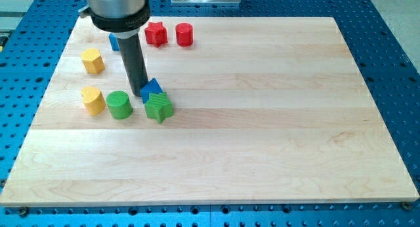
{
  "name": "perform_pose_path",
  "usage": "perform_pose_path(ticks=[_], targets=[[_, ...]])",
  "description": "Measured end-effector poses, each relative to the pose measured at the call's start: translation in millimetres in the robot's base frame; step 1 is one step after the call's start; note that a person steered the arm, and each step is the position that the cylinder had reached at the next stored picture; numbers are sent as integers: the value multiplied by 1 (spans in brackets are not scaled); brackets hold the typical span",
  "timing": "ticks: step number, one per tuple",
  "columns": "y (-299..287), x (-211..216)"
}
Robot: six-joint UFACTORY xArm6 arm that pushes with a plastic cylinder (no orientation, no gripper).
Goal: Make a group with blue blocks and the green blocks
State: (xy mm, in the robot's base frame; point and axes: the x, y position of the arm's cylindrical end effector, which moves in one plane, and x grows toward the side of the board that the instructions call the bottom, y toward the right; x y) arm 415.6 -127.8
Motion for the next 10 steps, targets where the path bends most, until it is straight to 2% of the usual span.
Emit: perform_pose_path(ticks=[2, 3, 5, 6, 7, 8, 9, 10], targets=[[-87, 2], [-68, 32], [24, 58], [-1, 106], [12, 135], [39, 104], [41, 69], [26, 76]])
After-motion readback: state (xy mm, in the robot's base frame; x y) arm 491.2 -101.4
